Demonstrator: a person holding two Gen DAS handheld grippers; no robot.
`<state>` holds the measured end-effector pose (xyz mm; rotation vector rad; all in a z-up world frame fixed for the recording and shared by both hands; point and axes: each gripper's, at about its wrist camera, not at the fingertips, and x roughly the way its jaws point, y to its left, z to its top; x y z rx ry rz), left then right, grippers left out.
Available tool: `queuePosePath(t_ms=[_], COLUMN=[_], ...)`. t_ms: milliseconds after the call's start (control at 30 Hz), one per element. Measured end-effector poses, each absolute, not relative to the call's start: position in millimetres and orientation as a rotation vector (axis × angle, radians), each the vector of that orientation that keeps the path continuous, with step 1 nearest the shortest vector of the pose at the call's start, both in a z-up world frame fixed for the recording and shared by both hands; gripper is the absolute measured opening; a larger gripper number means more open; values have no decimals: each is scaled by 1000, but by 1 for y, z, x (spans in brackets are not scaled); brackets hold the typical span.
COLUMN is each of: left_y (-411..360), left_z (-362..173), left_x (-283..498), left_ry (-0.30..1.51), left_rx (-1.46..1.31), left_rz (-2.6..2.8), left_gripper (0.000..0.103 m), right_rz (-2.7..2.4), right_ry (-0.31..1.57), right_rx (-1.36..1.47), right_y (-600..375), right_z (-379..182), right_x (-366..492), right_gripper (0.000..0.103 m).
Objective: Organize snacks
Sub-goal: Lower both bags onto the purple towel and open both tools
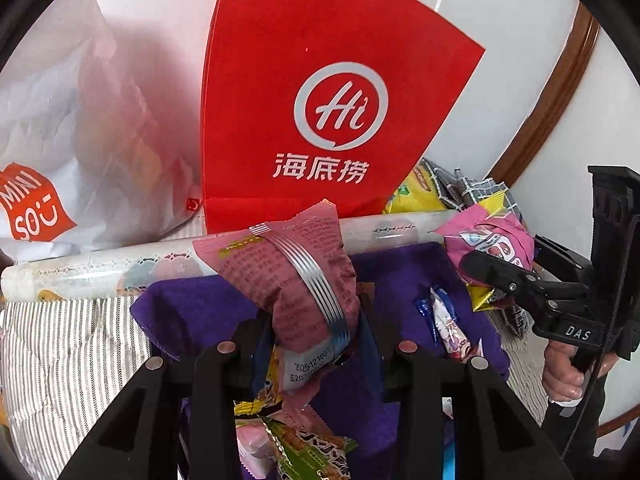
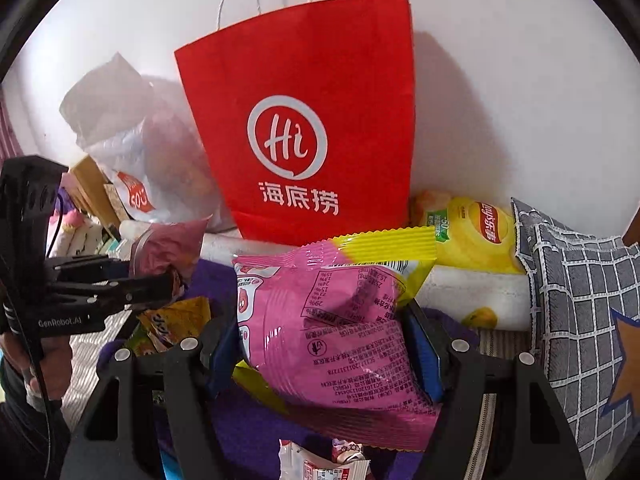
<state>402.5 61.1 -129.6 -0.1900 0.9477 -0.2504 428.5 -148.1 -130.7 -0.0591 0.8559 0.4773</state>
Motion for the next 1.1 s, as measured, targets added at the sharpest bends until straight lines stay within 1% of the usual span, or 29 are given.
queuePosePath(t_ms=[400,1100], left_y=[55,54], left_z=[-142,-147], left_x=[407,411], left_ry=[1020,1056], left_rx=[-144,-126], left_rz=[-225,-229], left_gripper=[37,37], right_rz=[456,361], right_ry=[903,1010], right_rx=[-155,-251], right_y=[-142,-139], right_z=[-142,-161], right_x=[432,443], right_gripper=[72,72])
